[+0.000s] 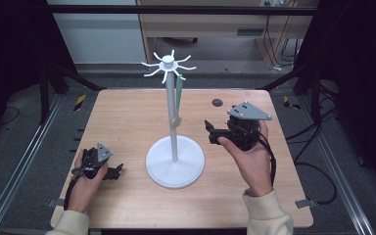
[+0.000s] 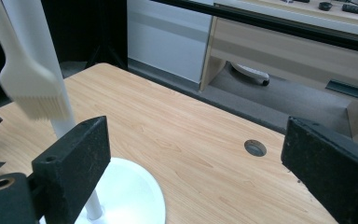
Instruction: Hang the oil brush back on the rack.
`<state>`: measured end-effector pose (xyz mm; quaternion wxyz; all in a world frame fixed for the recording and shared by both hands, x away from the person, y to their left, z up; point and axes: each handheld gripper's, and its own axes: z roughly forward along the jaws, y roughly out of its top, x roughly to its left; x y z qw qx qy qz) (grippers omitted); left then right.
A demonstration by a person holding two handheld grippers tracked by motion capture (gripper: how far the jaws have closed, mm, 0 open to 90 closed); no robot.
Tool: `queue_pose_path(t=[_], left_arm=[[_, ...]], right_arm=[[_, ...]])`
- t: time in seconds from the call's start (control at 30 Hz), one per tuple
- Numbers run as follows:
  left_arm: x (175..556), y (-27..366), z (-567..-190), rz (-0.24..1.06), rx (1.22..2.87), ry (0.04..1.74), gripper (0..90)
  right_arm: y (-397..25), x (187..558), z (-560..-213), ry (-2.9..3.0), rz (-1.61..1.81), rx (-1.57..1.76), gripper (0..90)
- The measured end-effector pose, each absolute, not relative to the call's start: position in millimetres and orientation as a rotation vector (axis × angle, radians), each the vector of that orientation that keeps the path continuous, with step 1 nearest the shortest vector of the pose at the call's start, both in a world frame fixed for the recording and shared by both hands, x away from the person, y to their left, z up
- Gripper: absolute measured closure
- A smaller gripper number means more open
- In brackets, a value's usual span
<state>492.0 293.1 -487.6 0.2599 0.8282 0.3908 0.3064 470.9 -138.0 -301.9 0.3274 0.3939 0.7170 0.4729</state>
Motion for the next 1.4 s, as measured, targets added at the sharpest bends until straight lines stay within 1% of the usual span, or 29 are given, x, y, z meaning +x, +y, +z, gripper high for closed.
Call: queue_pose_path(t=[0.2, 0.53, 0.87, 1.4], left_arm=[[492, 293, -488, 0.828, 2.247, 1.056, 2.7], [492, 292, -488, 0.823, 2.251, 1.053, 2.7], [492, 292, -488, 0.823, 2.251, 1.052, 2.7], [492, 293, -488, 0.824, 2.25, 1.051, 2.7]], right_arm=[[-144, 474, -307, 1.87, 1.221, 1.04, 7.4], [-164, 488, -328, 1.83, 1.154, 1.128, 7.3], [-190, 502, -354, 1.814, 1.098, 1.218, 8.0], [-213, 520, -401, 1.861, 0.981, 1.316, 9.3]])
